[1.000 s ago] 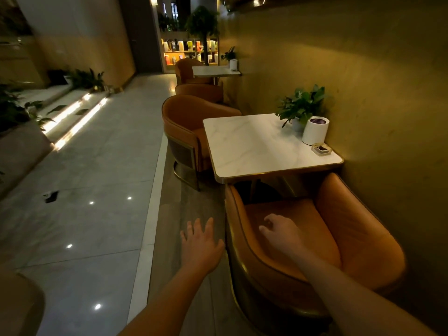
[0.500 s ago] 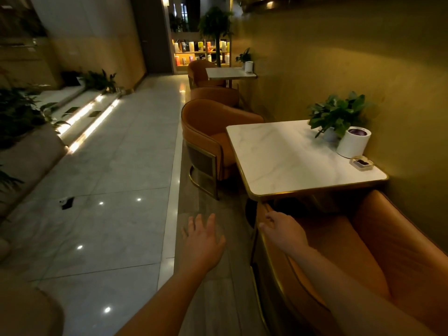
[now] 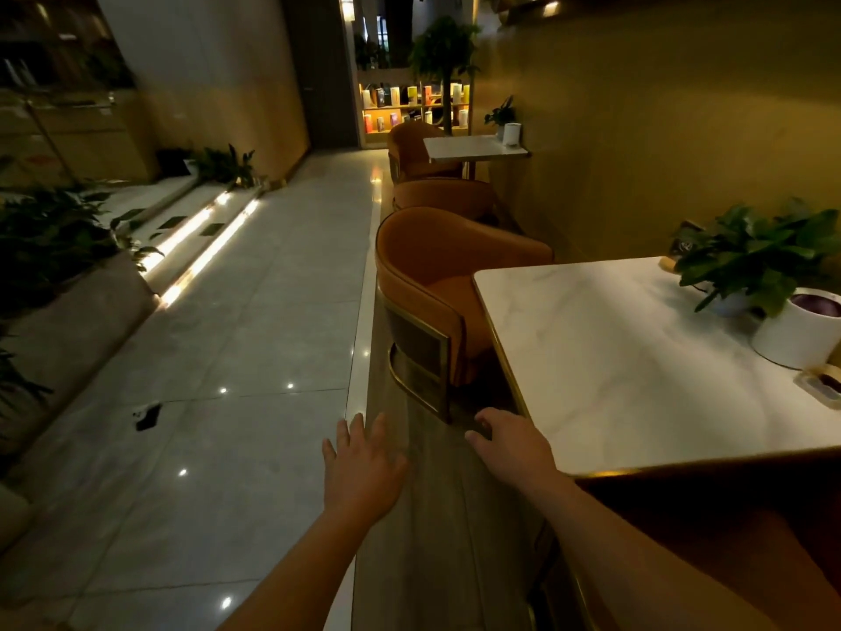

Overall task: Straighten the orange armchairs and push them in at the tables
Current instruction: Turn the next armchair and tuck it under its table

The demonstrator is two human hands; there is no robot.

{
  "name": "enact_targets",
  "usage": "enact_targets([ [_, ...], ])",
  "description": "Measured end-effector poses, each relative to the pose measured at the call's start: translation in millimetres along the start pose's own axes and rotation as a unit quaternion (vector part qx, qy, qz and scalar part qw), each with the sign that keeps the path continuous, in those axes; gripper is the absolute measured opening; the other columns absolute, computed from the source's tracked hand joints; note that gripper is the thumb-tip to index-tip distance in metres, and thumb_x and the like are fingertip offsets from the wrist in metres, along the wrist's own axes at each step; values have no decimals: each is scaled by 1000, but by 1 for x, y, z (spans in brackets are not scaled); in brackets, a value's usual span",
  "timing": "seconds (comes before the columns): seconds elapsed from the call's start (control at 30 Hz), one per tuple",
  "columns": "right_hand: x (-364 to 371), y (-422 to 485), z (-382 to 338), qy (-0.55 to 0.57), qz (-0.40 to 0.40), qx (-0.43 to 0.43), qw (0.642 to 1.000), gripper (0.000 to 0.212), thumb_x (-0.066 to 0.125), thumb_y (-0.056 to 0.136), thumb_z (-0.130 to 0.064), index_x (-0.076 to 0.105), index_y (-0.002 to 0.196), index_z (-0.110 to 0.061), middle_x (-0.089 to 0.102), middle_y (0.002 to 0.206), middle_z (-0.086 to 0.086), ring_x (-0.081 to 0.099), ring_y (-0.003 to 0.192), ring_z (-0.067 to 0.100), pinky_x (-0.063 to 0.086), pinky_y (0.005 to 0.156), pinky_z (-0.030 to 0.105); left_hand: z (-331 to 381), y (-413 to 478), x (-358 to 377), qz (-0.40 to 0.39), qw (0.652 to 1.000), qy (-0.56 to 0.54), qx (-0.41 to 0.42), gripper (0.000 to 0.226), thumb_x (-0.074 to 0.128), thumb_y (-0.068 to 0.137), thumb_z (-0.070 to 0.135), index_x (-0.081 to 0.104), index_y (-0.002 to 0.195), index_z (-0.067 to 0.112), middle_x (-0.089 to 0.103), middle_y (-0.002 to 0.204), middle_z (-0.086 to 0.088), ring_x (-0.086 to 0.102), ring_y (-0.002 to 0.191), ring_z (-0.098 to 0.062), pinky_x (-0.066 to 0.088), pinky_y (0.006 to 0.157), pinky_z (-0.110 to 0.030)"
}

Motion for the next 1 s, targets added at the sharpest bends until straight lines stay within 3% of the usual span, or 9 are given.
enact_targets([
  [0.43,47,236,-80,-5,1,24,1000,32,55,95,-46,61,121,-27,64,107,-9,61,96,11,52,80,29,-82,258,-35,-14,999,-5,38,72,34,100,57,4,158,27,2,166,-12,-5,153,-33,3,123,-54],
  [0.73,70,401,-152,21,27,87,996,38,55,95,-47,58,127,-28,63,116,-9,60,103,10,51,84,27,-128,458,-89,-37,993,12,116,72,31,99,60,5,158,27,4,166,-12,-3,153,-34,3,123,-55],
  [0.87,77,477,-159,27,26,106,994,24,55,96,-44,62,113,-28,62,99,-12,57,88,5,46,73,21,-130,543,-93,-38,990,8,136,70,31,100,59,5,158,29,6,166,-12,-2,153,-33,5,123,-55],
  [0.93,82,516,-157,38,29,111,993,18,54,96,-43,61,105,-29,61,93,-11,57,83,3,49,75,24,-130,585,-87,-47,989,14,142,70,31,100,58,6,158,29,6,166,-12,-3,153,-33,4,123,-55],
  [1.0,89,559,-152,41,36,117,992,25,55,96,-44,59,116,-29,64,102,-9,59,89,5,48,77,25,-127,629,-81,-59,986,20,153,69,31,100,58,6,158,28,5,166,-11,-4,153,-32,3,123,-55],
])
Point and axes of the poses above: each hand's wrist, its own y-axis towards the middle knuckle, its own x-axis out of the palm, z = x × y, the point moved 6 cm from there along y, towards the middle knuckle
